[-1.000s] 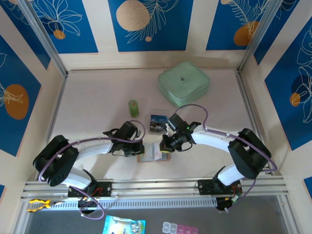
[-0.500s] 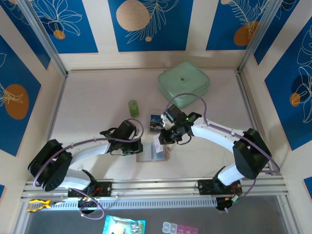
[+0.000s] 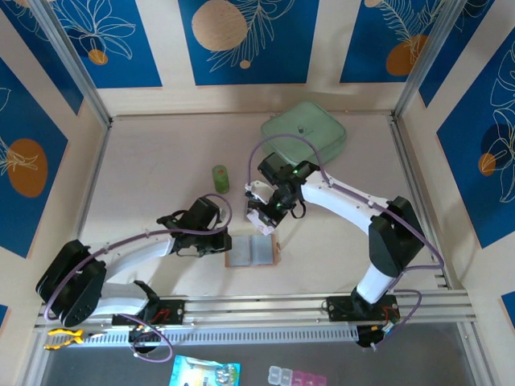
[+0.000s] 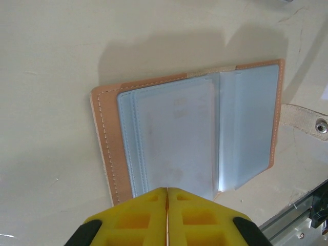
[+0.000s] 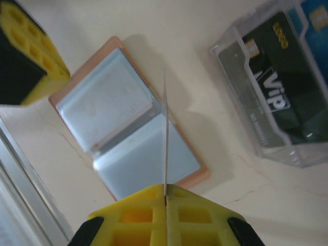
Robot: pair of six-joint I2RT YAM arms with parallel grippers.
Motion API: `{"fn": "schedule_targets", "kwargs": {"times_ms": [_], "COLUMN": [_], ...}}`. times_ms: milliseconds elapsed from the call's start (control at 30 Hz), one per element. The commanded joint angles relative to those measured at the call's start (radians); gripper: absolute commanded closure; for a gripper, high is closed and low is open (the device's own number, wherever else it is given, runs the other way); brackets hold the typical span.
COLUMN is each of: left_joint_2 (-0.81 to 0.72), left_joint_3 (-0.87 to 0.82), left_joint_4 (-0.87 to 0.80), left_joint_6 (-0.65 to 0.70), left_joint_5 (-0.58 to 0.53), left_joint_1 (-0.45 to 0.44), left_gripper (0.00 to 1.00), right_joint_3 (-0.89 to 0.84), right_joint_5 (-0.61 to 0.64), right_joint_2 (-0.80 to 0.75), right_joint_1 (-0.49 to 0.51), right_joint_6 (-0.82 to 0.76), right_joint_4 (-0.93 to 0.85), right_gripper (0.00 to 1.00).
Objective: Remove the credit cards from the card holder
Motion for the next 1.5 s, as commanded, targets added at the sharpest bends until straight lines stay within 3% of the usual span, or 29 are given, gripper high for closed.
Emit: {"fn": "schedule_targets", "kwargs": {"times_ms": [0, 233, 367, 867, 1467], "left_joint_2": [-0.03, -0.065, -0.076, -0.061, -0.059], "left_joint_3": [0.015, -0.002, -0.01, -0.004, -0.028], "left_joint_4": [-0.034, -0.03, -0.038, -0.035, -0.024], "left_joint_6": [0.013, -0.001, -0.002, 0.0, 0.001], "left_joint_5": [-0.009, -0.019, -0.024, -0.029, -0.029], "left_joint_1": [0.009, 0.011, 0.01, 0.013, 0.034], "left_gripper": [0.92, 0.9, 0.9, 0.89, 0.89], "right_joint_3": [0.079, 0.256, 0.373, 0.821, 0.905], "right_joint_5": [0.035, 0.077, 0.041, 0.008, 0.062], "right_joint_2": [0.04, 0.148, 0.2, 0.444, 0.585], "right_joint_1": [-0.008, -0.053, -0.083, -0.172, -0.213], "right_joint_6": [-0.259, -0.427, -0.488, -0.57, -0.603], "right_joint_4": [-0.121, -0.28, -0.35, -0.515, -0.489], "right_gripper": [1.0, 1.0, 1.0, 1.0, 1.0]}}
